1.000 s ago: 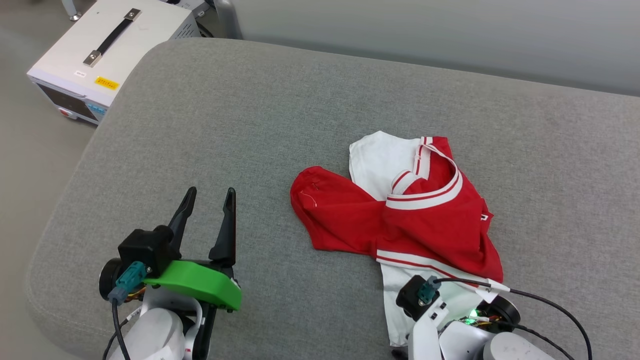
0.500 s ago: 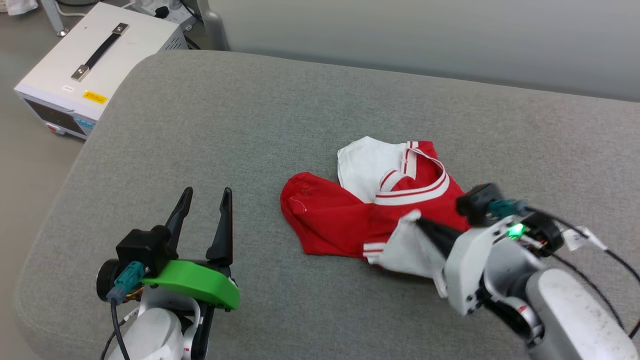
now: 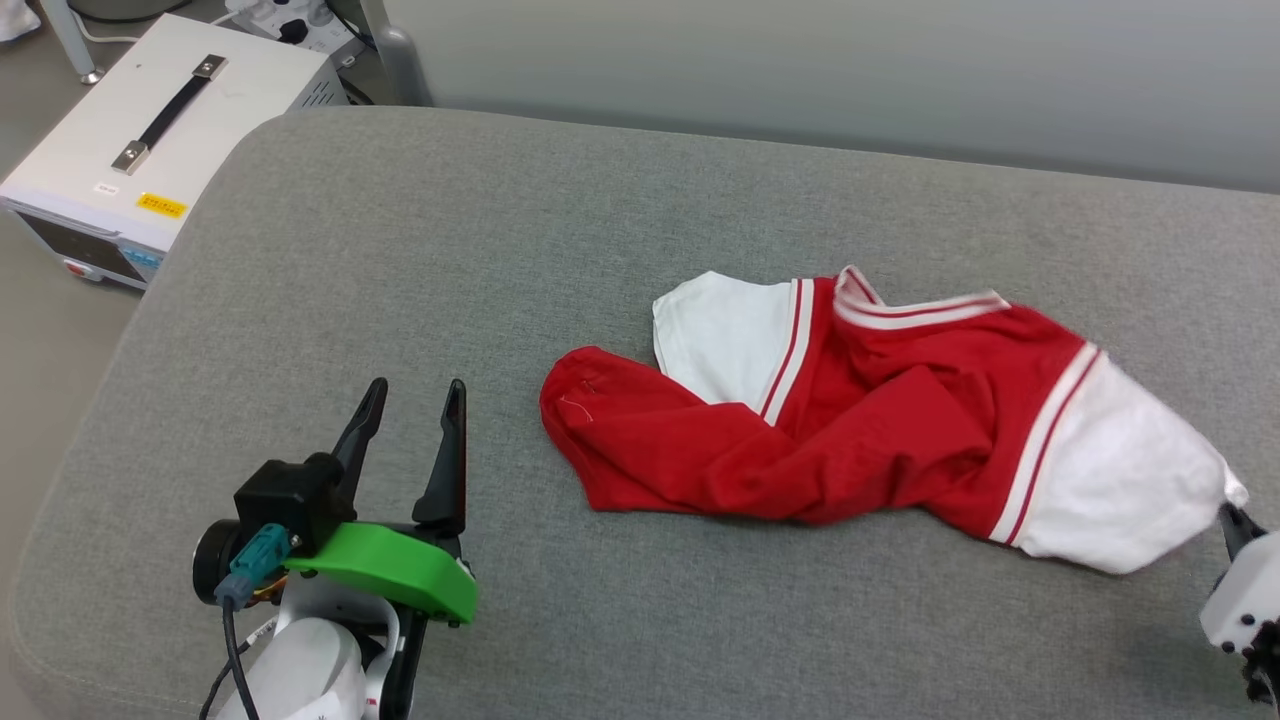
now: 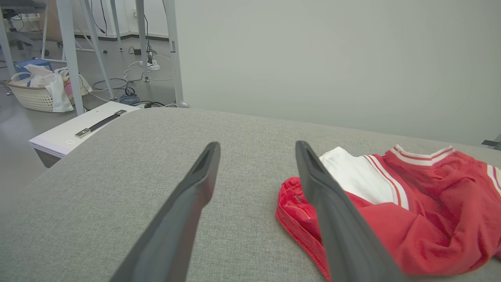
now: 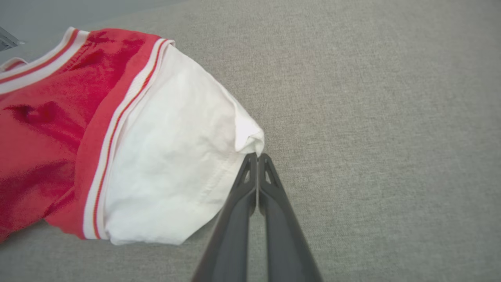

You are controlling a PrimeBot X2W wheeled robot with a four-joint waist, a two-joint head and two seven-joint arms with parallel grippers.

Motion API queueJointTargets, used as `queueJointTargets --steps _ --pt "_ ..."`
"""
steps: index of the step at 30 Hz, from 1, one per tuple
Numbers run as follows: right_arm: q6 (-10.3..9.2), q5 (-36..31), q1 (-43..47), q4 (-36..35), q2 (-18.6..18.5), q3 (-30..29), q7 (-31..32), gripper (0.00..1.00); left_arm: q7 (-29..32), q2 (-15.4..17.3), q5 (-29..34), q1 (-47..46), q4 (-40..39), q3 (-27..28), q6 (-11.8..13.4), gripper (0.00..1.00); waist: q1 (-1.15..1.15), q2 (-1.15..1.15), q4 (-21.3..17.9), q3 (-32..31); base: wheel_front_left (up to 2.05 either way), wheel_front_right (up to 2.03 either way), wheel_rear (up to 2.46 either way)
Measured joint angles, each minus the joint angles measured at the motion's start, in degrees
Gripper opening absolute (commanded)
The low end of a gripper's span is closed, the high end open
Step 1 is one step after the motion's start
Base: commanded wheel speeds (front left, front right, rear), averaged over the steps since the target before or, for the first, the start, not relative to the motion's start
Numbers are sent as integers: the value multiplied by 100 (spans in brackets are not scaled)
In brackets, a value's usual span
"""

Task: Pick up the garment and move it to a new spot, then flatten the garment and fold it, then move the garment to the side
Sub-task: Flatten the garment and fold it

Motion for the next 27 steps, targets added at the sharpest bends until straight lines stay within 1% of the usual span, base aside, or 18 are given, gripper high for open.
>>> queueJointTargets --steps 3,7,8,9,11,14,18,22,27 --pt "0 -43 66 417 121 -390 -83 0 22 19 -1 -2 20 -8 -5 100 0 0 -33 50 0 0 0" --pt "1 -66 91 844 205 -512 -296 0 49 47 -3 -2 60 -11 -11 100 0 0 -83 82 0 0 0" --pt "0 -65 83 871 225 -508 -412 29 52 55 -5 -1 67 -12 -11 100 0 0 -98 81 0 0 0" --pt "0 -56 58 880 291 -422 -818 100 79 80 -41 2 88 -8 -10 100 0 0 -135 42 0 0 0" --pt "0 -68 21 790 320 -347 -1174 100 108 104 -47 14 97 -8 -9 100 0 0 -158 -7 0 0 0" --pt "0 -153 11 452 366 -223 -1737 100 181 158 -54 71 103 -4 8 100 0 0 -185 -113 0 0 0" --pt "0 -399 99 -11 427 225 -2220 100 290 259 -81 151 100 18 56 100 0 0 -225 -276 0 0 0" --pt "1 -600 369 -472 560 681 -2491 100 428 334 -97 146 97 23 85 100 0 0 -274 -401 0 0 0" --pt "0 -740 655 -965 645 1132 -2569 100 719 428 -93 36 167 -90 44 100 -1 0 -342 -459 0 0 0"
